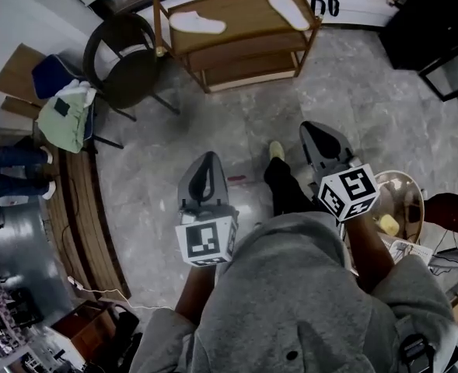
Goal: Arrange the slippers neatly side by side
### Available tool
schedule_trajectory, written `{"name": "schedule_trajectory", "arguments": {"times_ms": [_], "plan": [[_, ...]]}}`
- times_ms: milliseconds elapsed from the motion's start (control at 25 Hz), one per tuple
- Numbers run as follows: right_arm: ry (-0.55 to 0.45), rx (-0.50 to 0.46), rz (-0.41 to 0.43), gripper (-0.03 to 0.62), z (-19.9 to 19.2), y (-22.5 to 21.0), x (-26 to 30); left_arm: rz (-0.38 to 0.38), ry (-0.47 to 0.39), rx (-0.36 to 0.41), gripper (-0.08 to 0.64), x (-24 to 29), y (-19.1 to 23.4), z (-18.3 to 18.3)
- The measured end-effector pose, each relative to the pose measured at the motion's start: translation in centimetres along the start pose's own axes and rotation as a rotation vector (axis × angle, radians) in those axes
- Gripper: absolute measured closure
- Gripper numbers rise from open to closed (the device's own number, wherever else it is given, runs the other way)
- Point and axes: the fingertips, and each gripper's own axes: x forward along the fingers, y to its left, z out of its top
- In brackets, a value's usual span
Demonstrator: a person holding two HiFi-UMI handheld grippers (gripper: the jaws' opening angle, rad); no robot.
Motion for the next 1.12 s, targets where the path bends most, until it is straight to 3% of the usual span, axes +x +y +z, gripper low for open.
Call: {"name": "schedule_trajectory", "arguments": {"times_ms": [280, 640, 1120], "plan": [[0.054, 0.028, 0.013, 0.566, 1.8, -7.3, 6.2, -0.016, 0.060, -0.004, 0.546, 10.4, -0.4, 1.9], [0.033, 0.062, 0.028, 0.566, 5.9, -15.7, 11.9, -0.028, 0.102, 0.024, 0.546, 20.7, -1.9, 5.2], [0.013, 0.064, 0.088, 0.566, 8.1, -19.9, 16.6, 0.045, 0.086, 0.021, 0.546, 25.8, -1.2, 6.9]]}}
